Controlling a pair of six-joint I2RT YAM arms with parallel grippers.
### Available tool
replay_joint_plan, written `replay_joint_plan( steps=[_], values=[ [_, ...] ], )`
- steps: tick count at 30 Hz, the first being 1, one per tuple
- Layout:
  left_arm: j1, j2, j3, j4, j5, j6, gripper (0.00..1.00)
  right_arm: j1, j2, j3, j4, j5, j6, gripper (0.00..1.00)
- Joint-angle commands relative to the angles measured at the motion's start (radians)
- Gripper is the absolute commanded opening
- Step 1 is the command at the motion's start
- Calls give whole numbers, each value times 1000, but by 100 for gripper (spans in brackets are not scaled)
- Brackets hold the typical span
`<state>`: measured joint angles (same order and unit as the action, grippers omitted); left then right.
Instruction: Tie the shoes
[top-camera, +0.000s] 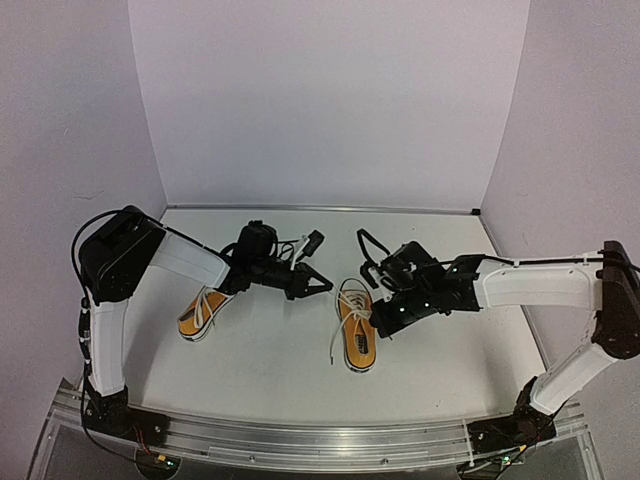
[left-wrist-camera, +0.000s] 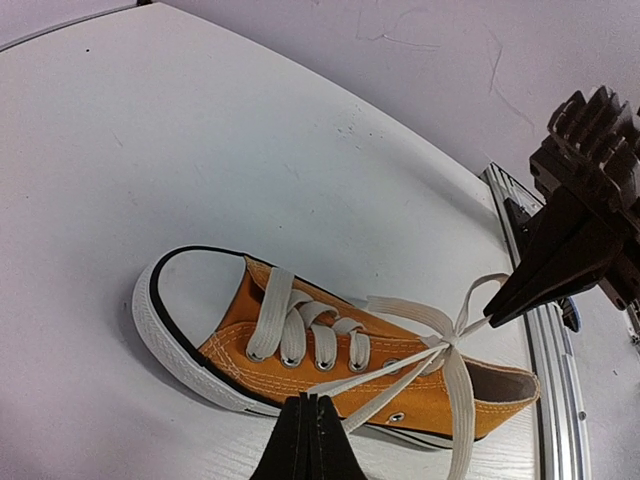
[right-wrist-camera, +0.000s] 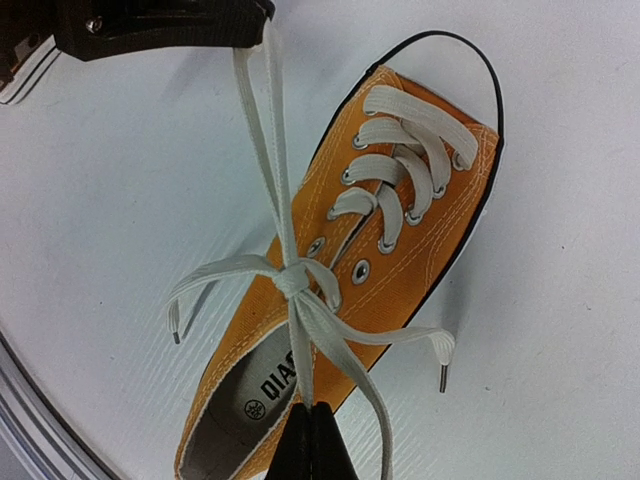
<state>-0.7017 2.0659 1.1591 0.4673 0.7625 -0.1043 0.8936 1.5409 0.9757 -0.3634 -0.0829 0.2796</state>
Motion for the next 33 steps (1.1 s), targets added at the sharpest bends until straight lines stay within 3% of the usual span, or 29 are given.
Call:
replay_joint_plan(
  steps=[1, 22, 23, 25, 28, 33],
  values=[
    [27, -2, 49, 10, -55, 13, 0, 5, -57, -34, -77, -20, 23, 0],
    [26, -5, 55, 6, -37, 23, 0, 6, -95, -64, -77, -50, 26, 0],
    [25, -9, 53, 10, -30, 26, 0, 6, -103, -57, -73, -54, 24, 2],
    [20, -20, 50, 10, -11, 38, 0, 5, -120, -39, -66, -62, 19, 20],
    [8, -39, 46, -14, 8, 70, 3, 5, -144, -4, -59, -69, 14, 34],
    [4, -65, 27, -26, 10, 102, 10, 4, -166, 56, -54, -68, 5, 45]
  ],
)
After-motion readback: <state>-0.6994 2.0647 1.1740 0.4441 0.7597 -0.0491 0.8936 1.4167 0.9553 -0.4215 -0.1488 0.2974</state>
